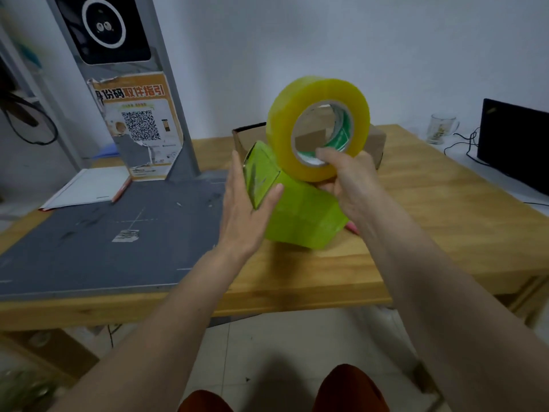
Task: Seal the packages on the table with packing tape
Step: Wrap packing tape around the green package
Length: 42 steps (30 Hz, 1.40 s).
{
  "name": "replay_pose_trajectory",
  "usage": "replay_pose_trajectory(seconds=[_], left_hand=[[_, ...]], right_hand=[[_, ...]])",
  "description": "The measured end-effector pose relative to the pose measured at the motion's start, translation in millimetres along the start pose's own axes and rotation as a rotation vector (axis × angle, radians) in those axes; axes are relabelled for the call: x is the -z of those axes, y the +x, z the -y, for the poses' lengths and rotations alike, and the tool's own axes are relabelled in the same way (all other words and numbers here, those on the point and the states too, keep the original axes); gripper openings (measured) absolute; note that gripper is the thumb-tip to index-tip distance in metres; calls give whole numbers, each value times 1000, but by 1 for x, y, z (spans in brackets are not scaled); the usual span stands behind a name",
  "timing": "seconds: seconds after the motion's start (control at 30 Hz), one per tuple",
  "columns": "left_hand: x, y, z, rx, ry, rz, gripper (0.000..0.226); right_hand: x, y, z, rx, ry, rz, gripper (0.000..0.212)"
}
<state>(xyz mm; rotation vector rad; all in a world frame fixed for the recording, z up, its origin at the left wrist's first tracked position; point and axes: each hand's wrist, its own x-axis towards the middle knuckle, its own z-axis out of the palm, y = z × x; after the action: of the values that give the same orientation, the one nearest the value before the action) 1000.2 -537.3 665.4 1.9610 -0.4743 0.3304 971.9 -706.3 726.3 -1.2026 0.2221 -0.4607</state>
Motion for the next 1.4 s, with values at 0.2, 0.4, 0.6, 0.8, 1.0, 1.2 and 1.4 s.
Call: replay_pose_trajectory(seconds=[0.2, 0.4, 0.6, 0.8, 1.0, 1.2, 1.4], left_hand=[[-15, -32, 38, 91, -194, 119, 92], [-3, -27, 44, 63, -360, 90, 67], [-9, -25, 52, 12, -276, 57, 68], [-8, -23, 54, -59, -159, 62, 72], [-5, -20, 61, -127, 9, 137, 70], [-5, -19, 62, -146, 37, 133, 64], [-14, -16, 38, -73, 314, 84, 68]], right_hand=[[-14, -24, -32, 58, -472, 58, 29], [-26, -27, -61, 115, -650, 32, 53], [-18, -27, -63, 187, -713, 71, 56], [-10, -11, -49, 181, -753, 151, 55], [-2, 5, -34, 142, -710, 88, 53], [21, 17, -28, 142, -645, -59, 33], [23, 17, -38, 35, -674, -124, 53]])
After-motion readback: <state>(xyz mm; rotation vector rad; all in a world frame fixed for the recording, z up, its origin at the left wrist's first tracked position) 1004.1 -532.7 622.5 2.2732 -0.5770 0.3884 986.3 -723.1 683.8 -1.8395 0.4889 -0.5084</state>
